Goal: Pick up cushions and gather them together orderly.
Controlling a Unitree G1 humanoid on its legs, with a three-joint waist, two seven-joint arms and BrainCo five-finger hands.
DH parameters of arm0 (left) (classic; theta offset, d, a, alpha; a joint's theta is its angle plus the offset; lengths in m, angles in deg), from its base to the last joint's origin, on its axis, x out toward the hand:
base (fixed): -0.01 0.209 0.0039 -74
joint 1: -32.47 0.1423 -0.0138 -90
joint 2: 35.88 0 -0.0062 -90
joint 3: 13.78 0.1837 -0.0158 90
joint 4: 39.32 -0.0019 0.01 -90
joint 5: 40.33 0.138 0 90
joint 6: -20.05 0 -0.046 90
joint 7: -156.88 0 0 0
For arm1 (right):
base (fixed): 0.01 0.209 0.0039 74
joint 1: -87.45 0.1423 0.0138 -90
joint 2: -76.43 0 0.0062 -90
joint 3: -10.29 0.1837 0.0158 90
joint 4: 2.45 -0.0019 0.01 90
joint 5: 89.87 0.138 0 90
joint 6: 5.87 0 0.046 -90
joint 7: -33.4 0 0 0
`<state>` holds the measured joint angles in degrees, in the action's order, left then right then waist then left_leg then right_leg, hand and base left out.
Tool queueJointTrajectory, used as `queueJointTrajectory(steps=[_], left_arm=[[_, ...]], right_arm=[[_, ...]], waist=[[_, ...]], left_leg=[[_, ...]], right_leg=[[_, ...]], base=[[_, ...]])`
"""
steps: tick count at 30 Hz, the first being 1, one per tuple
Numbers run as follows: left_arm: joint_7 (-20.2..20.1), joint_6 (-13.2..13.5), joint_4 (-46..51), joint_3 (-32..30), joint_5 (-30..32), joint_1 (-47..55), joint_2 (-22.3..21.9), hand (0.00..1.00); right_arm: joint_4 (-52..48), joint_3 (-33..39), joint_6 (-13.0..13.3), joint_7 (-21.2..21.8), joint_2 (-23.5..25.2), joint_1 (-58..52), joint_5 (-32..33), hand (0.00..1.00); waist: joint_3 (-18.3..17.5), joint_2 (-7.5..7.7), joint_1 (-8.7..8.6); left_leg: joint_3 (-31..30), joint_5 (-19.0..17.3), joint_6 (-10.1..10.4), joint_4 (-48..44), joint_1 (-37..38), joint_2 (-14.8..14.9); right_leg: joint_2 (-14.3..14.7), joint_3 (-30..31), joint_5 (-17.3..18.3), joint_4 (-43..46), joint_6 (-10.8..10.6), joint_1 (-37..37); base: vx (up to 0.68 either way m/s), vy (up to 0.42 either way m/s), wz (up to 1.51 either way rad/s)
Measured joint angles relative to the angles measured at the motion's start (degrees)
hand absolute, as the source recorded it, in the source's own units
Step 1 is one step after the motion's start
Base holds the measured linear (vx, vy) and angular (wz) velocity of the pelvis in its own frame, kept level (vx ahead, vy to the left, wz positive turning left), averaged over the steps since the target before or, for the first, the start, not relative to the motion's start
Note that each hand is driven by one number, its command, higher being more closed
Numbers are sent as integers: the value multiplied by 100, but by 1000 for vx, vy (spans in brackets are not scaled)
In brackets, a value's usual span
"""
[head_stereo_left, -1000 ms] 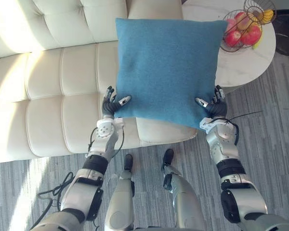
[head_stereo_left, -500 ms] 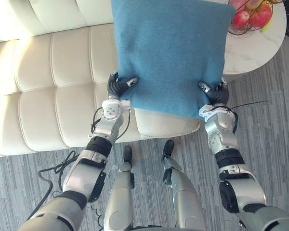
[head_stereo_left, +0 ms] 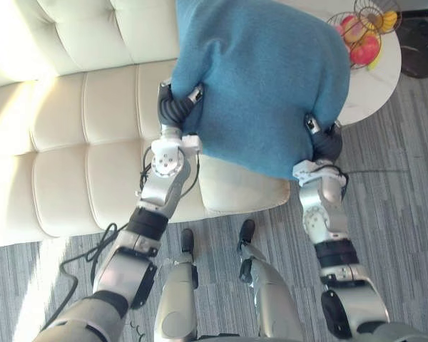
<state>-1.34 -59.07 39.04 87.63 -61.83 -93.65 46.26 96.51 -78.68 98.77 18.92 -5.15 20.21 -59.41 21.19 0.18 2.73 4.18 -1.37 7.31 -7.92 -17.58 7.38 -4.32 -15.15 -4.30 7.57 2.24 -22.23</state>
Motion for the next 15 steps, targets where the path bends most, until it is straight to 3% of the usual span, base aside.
queueJointTrajectory(steps=[4, 8, 15], left_arm=[[36, 100, 784, 30, -3, 1269, -272, 100], [-16, 102, 1120, 171, -8, 2267, -259, 100], [-432, 136, 1799, 200, -122, 4017, -260, 100]], right_arm=[[-459, -234, 71, 107, 198, -930, -22, 100], [-609, -425, 67, 281, 285, -1694, -130, 100], [-825, -630, 1, 726, 310, -2609, -576, 100]], waist=[[-431, -1, 0], [-780, -9, -5], [-1307, -42, 16]], left_leg=[[-19, 6, 1, 256, 357, -16], [-109, 6, 0, 467, 802, -42], [-282, -13, -21, 689, 1323, -79]], right_leg=[[4, -71, 102, -92, -50, 316], [72, -184, 86, -481, -76, 910], [150, -285, -12, -1074, -173, 1680]], base=[[84, 29, 10], [114, 41, 16], [87, 25, 12]])
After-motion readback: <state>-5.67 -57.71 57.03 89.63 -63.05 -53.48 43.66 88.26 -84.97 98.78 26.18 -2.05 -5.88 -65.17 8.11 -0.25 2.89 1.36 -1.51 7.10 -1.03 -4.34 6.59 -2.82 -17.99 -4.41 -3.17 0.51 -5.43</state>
